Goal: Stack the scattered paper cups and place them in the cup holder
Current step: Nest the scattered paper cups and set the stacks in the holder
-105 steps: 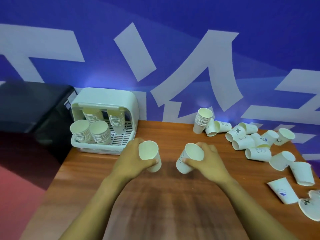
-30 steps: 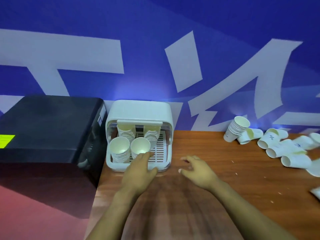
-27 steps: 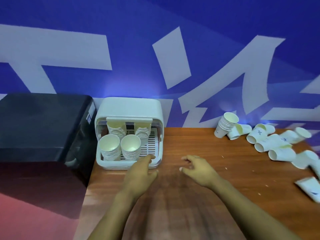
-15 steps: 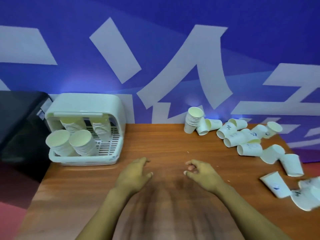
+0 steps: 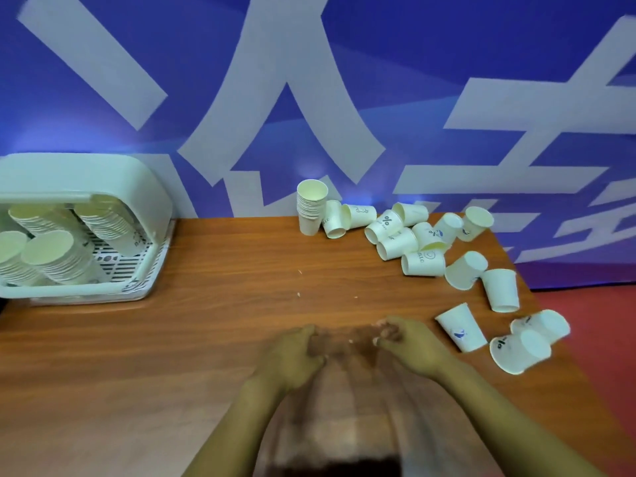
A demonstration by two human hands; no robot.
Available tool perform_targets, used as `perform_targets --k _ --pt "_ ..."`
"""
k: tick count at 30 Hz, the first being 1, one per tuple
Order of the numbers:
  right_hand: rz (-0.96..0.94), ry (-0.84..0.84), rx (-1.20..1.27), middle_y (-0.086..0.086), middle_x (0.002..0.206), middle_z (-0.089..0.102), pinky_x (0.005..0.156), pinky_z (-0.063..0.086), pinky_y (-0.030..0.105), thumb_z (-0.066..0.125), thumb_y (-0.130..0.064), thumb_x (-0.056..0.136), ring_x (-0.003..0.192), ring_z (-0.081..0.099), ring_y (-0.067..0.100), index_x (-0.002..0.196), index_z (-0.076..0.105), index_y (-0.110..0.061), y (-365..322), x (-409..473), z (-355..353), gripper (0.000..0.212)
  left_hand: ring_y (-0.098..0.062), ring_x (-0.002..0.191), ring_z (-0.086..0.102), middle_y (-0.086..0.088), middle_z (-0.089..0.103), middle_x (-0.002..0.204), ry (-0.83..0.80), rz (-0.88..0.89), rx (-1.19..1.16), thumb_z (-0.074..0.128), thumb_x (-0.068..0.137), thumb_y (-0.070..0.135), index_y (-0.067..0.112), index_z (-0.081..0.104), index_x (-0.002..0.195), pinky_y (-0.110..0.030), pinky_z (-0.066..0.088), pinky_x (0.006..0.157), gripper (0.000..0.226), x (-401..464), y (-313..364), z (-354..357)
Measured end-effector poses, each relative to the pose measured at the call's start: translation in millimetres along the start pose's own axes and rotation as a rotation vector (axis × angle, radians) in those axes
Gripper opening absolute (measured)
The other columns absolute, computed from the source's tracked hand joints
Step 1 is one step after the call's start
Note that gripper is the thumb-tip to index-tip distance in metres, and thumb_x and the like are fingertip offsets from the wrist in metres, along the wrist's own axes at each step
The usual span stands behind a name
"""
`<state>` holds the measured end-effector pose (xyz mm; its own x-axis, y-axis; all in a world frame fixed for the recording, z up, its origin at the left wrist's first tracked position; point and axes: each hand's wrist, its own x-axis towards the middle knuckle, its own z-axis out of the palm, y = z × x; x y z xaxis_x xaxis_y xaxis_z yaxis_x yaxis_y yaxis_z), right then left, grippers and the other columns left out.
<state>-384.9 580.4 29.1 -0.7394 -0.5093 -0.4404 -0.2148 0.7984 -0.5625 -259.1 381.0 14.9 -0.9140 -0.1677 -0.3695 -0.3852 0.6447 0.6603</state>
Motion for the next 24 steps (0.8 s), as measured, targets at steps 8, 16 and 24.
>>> perform_targets --k 8,16,24 --pt "0.039 0.053 -0.066 -0.003 0.099 0.067 0.08 0.05 0.029 0.067 -0.027 0.082 0.087 0.063 0.011 0.102 0.063 -0.022 49 -15 -38 0.021 -0.017 0.115 0.054 -0.006 0.055 0.129 -0.025 -0.031 -0.114 0.063 0.088 0.024 0.014 0.051 0.127 -0.019 0.037 0.086 0.042 31 45 29" --pt "0.034 0.02 -0.133 -0.001 0.118 0.061 0.086 0.047 0.026 0.069 -0.026 0.083 0.098 0.057 0.013 0.124 0.056 -0.024 119 -2 -91 0.044 -0.022 0.113 0.059 -0.005 0.06 0.126 0.015 -0.178 -0.111 0.066 0.083 0.031 0.018 0.051 0.126 -0.032 0.047 0.095 0.047 47 75 65" --pt "-0.195 0.023 -0.54 -0.009 0.128 0.051 0.092 0.045 0.033 0.07 -0.041 0.075 0.119 0.05 0.018 0.133 0.045 -0.035 195 7 -144 0.063 -0.029 0.13 0.043 -0.008 0.046 0.141 0.069 -0.383 0.037 0.042 0.09 0.06 0.025 0.036 0.139 -0.04 0.034 0.103 0.06 121 189 140"
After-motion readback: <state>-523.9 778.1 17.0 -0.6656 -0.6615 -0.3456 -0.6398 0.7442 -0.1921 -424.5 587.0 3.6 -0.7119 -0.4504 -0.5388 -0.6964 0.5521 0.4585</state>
